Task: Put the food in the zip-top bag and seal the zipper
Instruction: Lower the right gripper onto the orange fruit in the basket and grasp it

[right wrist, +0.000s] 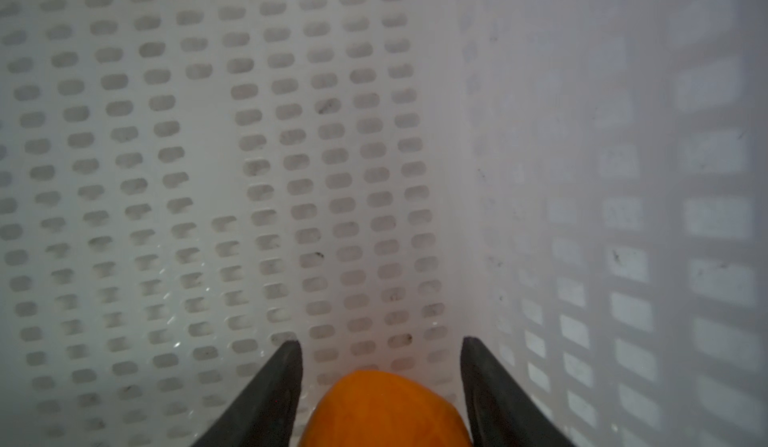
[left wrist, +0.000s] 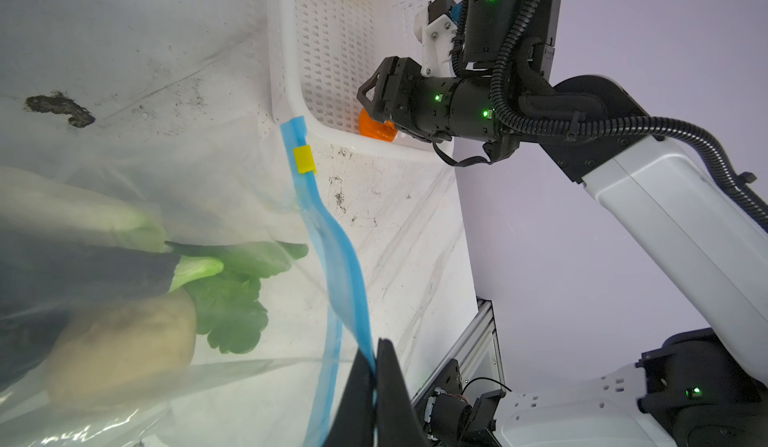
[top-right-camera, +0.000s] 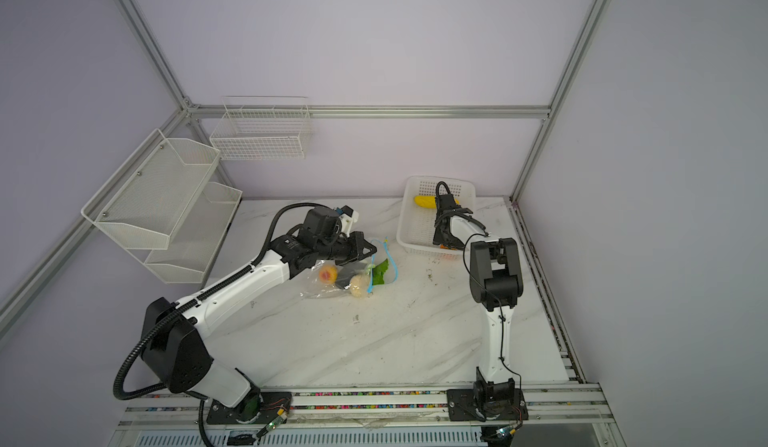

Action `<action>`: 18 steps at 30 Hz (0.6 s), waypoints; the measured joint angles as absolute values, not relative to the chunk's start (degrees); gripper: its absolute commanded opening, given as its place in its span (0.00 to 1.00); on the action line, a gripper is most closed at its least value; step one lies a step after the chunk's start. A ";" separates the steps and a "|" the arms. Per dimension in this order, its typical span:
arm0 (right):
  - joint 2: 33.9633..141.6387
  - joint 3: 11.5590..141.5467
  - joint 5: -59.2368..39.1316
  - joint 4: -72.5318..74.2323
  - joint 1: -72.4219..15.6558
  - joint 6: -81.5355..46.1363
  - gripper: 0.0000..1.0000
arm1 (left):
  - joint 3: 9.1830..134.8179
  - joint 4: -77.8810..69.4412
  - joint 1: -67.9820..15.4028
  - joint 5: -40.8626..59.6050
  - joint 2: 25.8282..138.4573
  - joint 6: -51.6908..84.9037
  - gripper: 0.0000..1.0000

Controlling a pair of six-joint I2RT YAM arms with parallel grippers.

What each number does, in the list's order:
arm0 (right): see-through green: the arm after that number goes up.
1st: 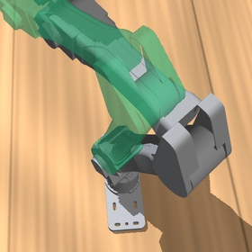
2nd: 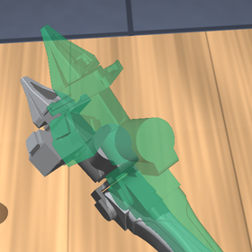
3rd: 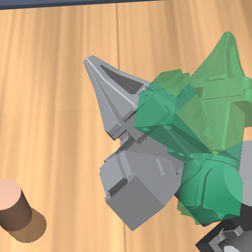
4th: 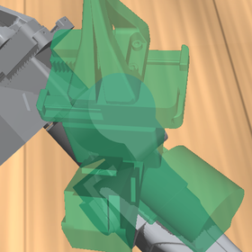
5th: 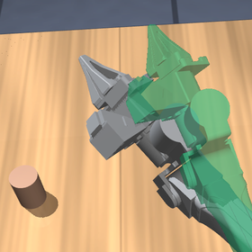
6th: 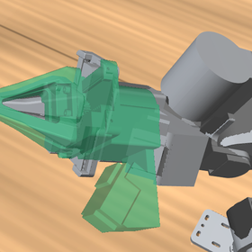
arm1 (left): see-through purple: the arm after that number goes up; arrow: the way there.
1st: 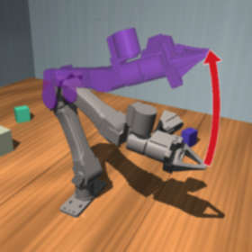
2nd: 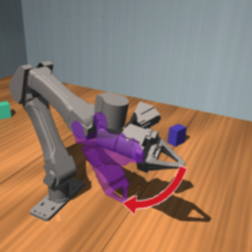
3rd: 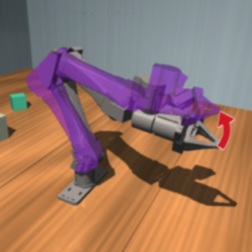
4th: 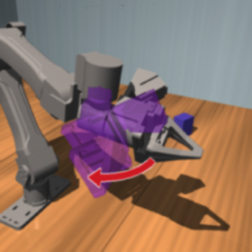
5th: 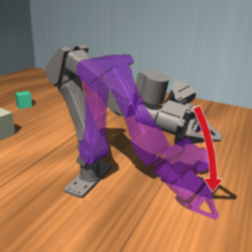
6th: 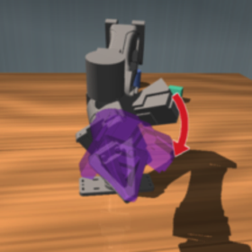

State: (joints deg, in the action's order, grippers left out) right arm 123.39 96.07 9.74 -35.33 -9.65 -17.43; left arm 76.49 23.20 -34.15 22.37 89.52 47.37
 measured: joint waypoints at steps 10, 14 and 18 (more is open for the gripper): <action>124.22 96.07 5.37 -34.96 -9.65 -17.50 0.75 | 76.49 23.20 -34.15 22.44 90.15 47.37 0.00; 124.22 96.12 5.10 -35.03 -9.65 -17.47 0.79 | 76.49 23.20 -34.15 22.50 90.32 47.37 0.00; 124.22 96.75 5.82 -35.68 -9.65 -17.28 0.81 | 76.49 23.20 -34.15 22.52 90.32 47.37 0.00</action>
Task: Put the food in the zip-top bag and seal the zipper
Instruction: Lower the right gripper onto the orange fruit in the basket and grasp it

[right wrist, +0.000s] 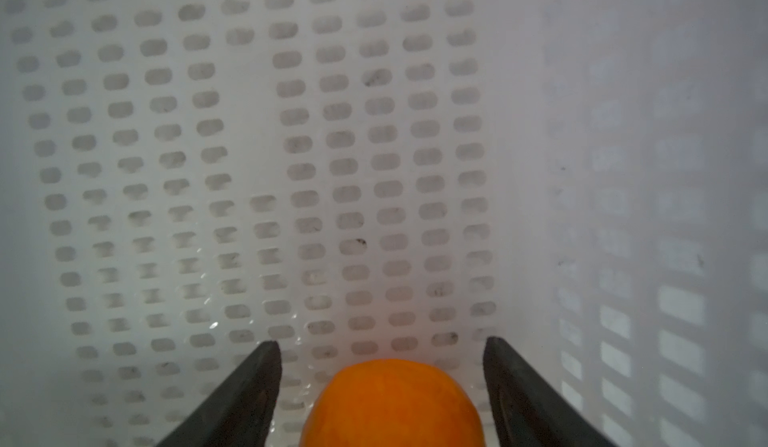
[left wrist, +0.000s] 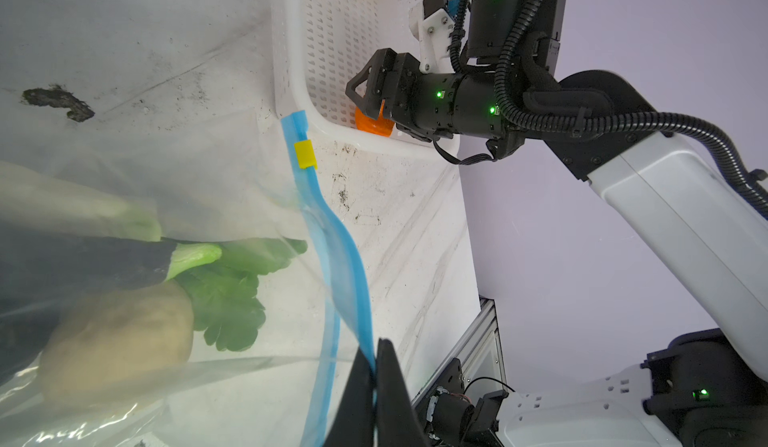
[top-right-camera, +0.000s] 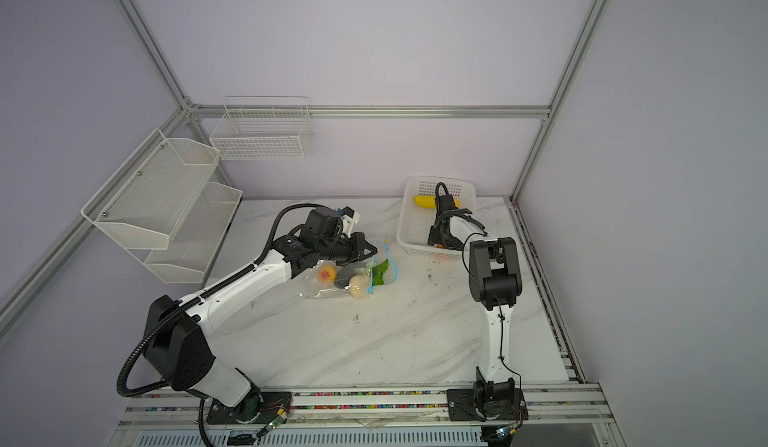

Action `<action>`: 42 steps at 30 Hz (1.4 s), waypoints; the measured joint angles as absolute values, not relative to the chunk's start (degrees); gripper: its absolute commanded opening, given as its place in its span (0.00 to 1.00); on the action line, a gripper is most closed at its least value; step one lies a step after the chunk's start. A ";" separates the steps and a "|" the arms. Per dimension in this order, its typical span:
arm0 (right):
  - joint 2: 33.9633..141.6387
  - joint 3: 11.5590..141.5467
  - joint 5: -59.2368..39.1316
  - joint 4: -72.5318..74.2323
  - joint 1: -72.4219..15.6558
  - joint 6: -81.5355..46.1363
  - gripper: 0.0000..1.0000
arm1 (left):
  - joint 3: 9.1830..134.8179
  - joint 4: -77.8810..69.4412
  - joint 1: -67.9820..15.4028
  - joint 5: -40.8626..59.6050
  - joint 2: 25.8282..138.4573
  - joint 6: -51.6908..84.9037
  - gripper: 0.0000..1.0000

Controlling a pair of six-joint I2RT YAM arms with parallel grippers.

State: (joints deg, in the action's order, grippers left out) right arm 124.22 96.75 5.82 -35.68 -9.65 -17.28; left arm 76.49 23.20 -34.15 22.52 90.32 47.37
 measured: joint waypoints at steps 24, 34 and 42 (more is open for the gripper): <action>120.81 92.29 5.91 -36.36 -9.65 -17.02 0.79 | 76.49 23.22 -34.15 22.85 90.52 47.35 0.00; 122.83 93.19 3.53 -36.25 -9.96 -16.23 0.66 | 76.49 23.22 -34.15 22.96 90.56 47.35 0.00; 123.07 93.76 1.89 -35.38 -10.02 -16.23 0.57 | 76.49 23.22 -34.15 22.96 90.56 47.33 0.00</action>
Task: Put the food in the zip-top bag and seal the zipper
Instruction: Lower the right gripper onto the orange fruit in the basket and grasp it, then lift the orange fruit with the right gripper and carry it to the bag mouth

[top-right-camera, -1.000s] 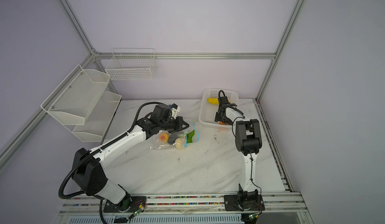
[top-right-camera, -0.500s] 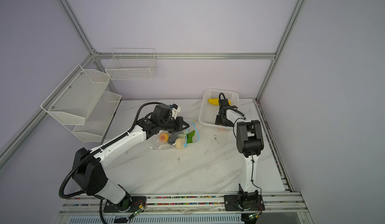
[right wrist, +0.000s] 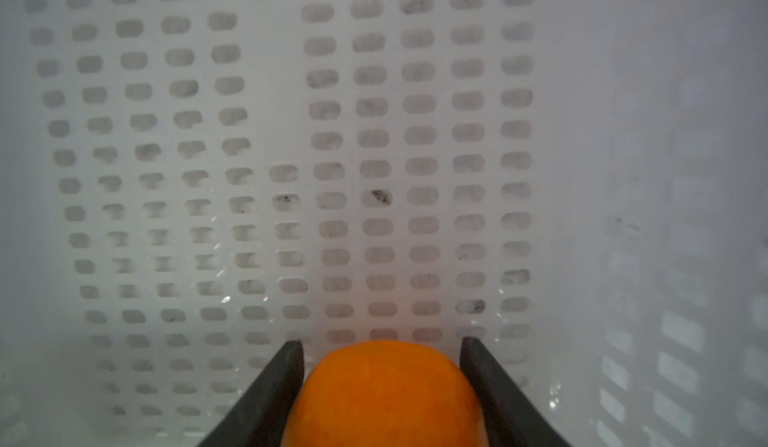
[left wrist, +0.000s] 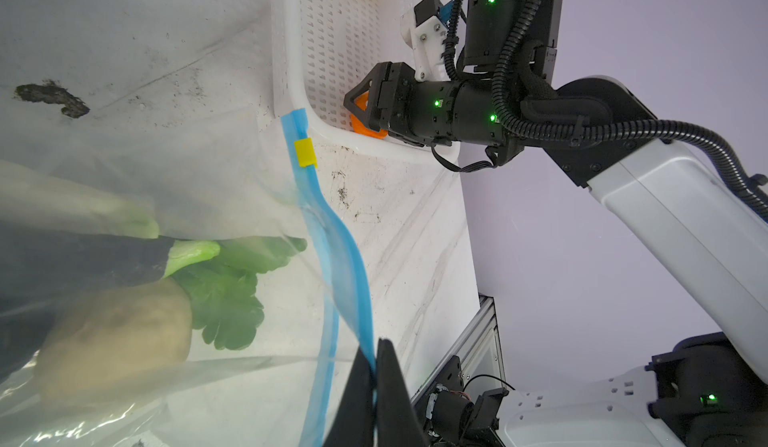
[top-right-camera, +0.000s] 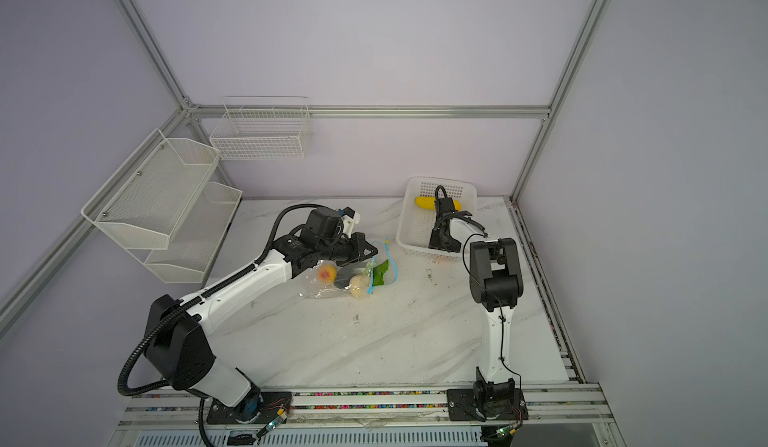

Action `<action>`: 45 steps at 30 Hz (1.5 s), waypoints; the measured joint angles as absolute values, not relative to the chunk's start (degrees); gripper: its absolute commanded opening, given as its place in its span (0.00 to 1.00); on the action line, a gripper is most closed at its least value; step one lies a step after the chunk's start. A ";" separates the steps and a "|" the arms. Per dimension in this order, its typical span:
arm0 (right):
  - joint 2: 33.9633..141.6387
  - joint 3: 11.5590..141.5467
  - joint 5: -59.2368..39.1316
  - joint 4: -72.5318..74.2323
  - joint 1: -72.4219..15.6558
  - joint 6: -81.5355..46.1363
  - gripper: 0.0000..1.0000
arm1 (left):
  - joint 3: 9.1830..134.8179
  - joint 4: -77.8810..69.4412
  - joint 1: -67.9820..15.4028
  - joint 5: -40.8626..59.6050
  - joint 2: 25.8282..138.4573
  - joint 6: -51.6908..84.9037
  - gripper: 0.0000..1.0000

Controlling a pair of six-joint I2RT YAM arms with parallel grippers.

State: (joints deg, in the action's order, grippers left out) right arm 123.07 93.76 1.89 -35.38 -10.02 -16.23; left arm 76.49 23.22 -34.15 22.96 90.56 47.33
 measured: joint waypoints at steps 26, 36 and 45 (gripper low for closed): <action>119.28 95.13 -2.04 -33.30 -10.02 -17.50 0.51 | 76.49 23.22 -34.13 22.96 90.56 47.33 0.00; 105.95 89.01 -6.76 -30.22 -10.02 -18.65 0.50 | 76.49 23.22 -34.09 23.00 90.56 47.33 0.00; 90.65 73.21 -17.65 -22.26 -15.38 -21.65 0.51 | 76.49 23.27 -34.04 22.98 90.56 47.33 0.00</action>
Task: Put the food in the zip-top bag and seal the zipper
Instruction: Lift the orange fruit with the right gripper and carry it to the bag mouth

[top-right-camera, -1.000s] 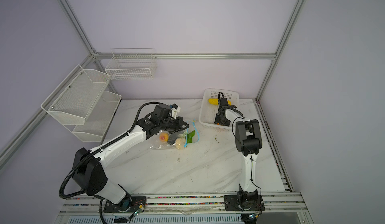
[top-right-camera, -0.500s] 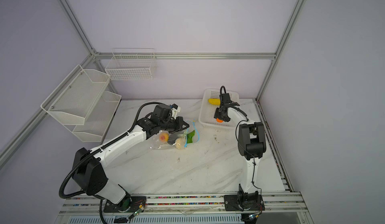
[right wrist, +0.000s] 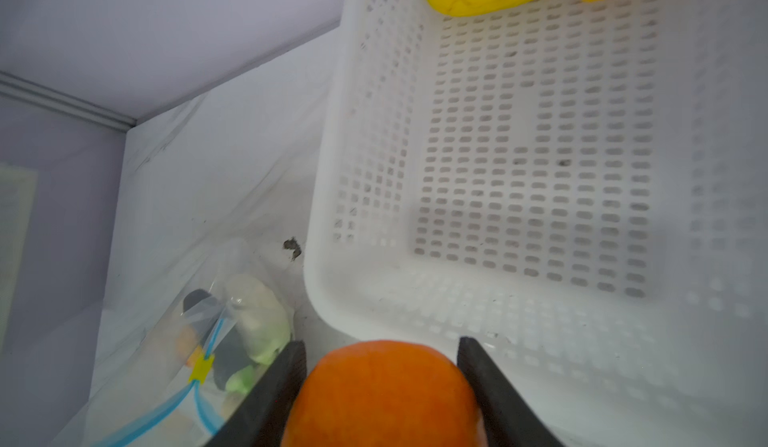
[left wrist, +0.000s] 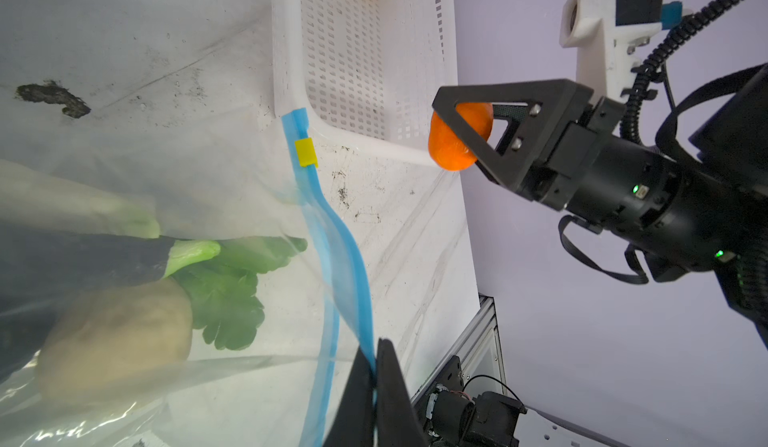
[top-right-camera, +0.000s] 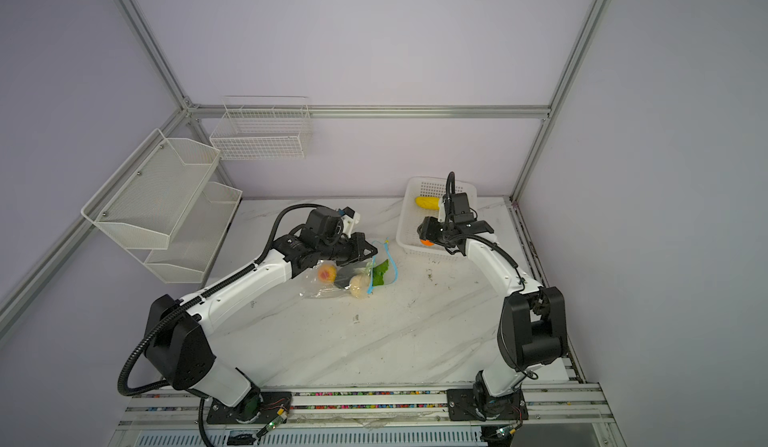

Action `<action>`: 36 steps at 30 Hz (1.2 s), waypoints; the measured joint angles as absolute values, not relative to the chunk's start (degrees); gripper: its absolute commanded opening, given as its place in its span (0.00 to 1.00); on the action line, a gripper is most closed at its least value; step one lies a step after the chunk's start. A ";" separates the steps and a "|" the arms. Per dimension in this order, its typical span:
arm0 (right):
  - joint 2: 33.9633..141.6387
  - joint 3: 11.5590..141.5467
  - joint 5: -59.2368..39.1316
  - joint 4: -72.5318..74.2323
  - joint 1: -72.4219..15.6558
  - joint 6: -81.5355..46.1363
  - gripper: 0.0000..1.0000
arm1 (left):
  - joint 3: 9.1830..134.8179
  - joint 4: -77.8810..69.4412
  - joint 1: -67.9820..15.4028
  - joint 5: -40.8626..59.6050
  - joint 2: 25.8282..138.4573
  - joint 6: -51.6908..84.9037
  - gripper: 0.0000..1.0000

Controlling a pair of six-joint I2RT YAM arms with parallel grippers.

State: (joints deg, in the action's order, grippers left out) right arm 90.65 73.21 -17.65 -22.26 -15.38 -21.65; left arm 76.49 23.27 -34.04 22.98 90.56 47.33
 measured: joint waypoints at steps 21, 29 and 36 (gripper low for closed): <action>84.68 63.70 -25.82 -12.67 -28.08 -28.51 0.52 | 76.49 23.33 -34.02 22.83 90.56 47.35 0.00; 87.24 63.72 -25.78 -12.34 -29.17 -28.91 0.54 | 76.49 23.33 -34.02 22.72 90.56 47.35 0.00; 87.46 63.72 -25.69 -12.19 -29.76 -28.95 0.56 | 76.49 23.33 -34.02 22.70 90.52 47.33 0.00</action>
State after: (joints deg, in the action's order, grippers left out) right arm 87.46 63.72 -25.69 -12.19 -29.76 -28.95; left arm 76.49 23.33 -34.02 22.70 90.52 47.33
